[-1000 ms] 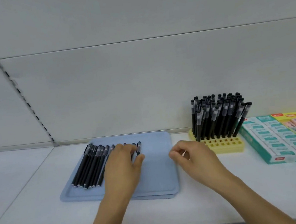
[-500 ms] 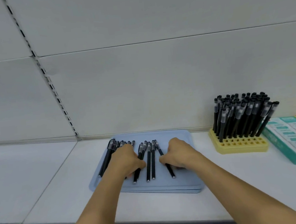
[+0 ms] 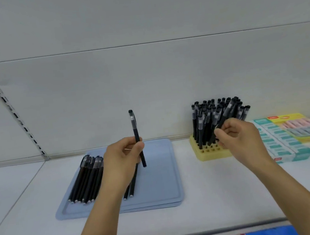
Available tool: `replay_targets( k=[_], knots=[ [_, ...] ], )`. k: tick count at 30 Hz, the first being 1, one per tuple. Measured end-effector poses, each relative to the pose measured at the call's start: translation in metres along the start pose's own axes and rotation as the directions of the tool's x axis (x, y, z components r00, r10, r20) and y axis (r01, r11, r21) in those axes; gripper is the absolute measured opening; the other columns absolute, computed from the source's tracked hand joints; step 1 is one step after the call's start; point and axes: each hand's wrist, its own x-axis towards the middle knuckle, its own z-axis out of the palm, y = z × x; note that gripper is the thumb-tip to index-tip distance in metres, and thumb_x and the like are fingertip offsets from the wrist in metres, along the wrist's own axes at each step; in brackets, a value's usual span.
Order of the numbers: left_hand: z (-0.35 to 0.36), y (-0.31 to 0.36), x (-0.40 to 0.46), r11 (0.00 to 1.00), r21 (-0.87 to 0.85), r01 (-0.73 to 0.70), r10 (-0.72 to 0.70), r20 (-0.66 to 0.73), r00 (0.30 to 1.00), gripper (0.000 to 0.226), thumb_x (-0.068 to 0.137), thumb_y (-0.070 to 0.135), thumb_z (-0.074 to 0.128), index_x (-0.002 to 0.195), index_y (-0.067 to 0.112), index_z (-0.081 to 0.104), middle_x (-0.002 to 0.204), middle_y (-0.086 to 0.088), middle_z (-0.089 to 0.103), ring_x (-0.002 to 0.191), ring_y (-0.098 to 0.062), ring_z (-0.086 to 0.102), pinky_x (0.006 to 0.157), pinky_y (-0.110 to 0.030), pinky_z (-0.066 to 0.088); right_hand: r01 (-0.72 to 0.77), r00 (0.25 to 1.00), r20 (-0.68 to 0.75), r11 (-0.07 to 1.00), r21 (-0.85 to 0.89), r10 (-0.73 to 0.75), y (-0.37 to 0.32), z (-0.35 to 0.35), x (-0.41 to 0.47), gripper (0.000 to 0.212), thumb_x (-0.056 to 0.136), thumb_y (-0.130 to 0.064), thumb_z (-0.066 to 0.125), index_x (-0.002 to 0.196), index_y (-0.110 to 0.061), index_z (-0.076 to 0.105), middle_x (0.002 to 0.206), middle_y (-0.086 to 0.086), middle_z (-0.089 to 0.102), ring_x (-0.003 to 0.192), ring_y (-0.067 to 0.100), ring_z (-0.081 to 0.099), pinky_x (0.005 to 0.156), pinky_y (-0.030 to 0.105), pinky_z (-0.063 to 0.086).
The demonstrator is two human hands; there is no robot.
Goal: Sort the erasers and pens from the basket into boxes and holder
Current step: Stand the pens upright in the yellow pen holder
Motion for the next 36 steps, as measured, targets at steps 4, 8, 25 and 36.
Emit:
replay_targets(
  k=[4, 8, 25, 36],
  knots=[
    [0.034, 0.008, -0.009, 0.985, -0.174, 0.011, -0.007, 0.027, 1.000, 0.011, 0.090, 0.012, 0.067, 0.097, 0.018, 0.074, 0.083, -0.001, 0.072, 0.076, -0.019, 0.070, 0.063, -0.013, 0.053, 0.017, 1.000, 0.014, 0.994, -0.109, -0.015, 0.018, -0.003, 0.015, 0.014, 0.088, -0.021, 0.067, 0.075, -0.018, 0.062, 0.070, 0.000, 0.068, 0.071, 0.019, 0.068, 0.068, 0.038, 0.056],
    [0.055, 0.005, -0.014, 0.982, -0.186, 0.030, -0.012, 0.097, 0.995, 0.012, 0.090, 0.012, 0.066, 0.094, 0.022, 0.073, 0.079, 0.005, 0.072, 0.080, -0.016, 0.070, 0.070, -0.022, 0.057, 0.054, 0.996, 0.076, 0.983, -0.177, -0.041, 0.027, 0.010, 0.022, 0.011, 0.088, -0.025, 0.066, 0.078, -0.022, 0.062, 0.075, -0.005, 0.067, 0.072, 0.016, 0.067, 0.069, 0.042, 0.057],
    [0.099, 0.009, -0.025, 0.992, -0.064, -0.108, 0.119, 0.201, 0.972, 0.018, 0.086, 0.017, 0.070, 0.085, 0.035, 0.072, 0.079, 0.015, 0.072, 0.073, -0.002, 0.064, 0.076, -0.027, 0.055, 0.093, 0.987, 0.126, 0.993, 0.067, -0.101, -0.012, 0.001, -0.004, 0.015, 0.085, -0.038, 0.069, 0.080, -0.024, 0.065, 0.071, -0.003, 0.065, 0.065, 0.012, 0.058, 0.058, 0.029, 0.046],
    [0.141, -0.009, -0.008, 0.730, 0.608, -0.311, 0.120, 0.335, 0.935, 0.064, 0.086, 0.060, 0.058, 0.141, 0.032, 0.043, 0.134, 0.011, 0.050, 0.127, -0.013, 0.040, 0.102, -0.031, 0.032, 0.093, 0.994, -0.057, 0.995, -0.025, -0.094, 0.024, -0.026, 0.022, 0.013, 0.095, -0.027, 0.055, 0.082, -0.025, 0.056, 0.073, 0.001, 0.066, 0.067, 0.023, 0.063, 0.063, 0.045, 0.054]
  ],
)
